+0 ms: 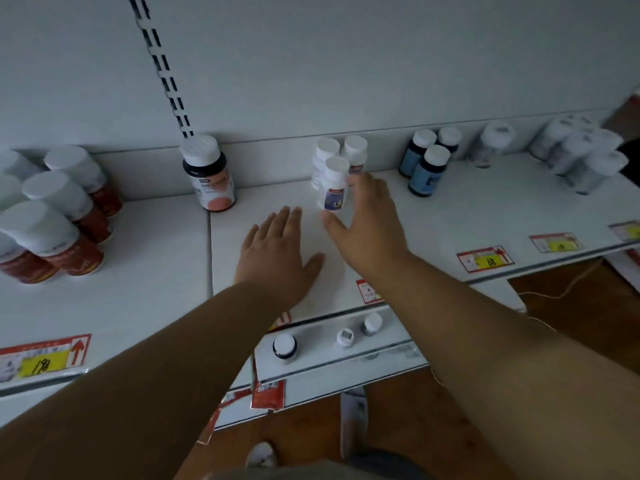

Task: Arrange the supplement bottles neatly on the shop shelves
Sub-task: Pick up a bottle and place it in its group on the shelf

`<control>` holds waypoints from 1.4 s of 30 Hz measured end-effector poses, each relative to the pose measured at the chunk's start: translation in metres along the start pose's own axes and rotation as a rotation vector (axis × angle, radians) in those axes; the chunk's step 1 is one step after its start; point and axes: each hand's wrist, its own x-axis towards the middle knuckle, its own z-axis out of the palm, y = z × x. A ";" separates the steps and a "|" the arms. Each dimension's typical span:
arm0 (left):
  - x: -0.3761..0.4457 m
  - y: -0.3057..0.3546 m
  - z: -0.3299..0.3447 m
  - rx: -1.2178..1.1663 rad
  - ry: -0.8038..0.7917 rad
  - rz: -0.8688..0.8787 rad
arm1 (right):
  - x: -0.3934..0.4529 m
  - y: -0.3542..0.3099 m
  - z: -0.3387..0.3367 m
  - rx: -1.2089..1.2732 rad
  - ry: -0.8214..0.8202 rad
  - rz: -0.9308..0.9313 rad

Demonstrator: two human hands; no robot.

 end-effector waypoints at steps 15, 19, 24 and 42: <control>-0.241 -0.095 -0.063 -0.025 0.191 -0.237 | -0.171 -0.148 0.021 0.225 -0.154 -0.255; -0.316 -0.123 -0.050 0.023 0.079 -0.254 | -0.246 -0.172 0.037 0.241 -0.345 -0.191; -0.362 -0.188 -0.061 0.059 0.098 -0.254 | -0.278 -0.233 0.074 0.242 -0.372 -0.192; -0.430 -0.543 -0.023 -0.098 0.090 -0.300 | -0.356 -0.427 0.387 0.135 -0.464 0.015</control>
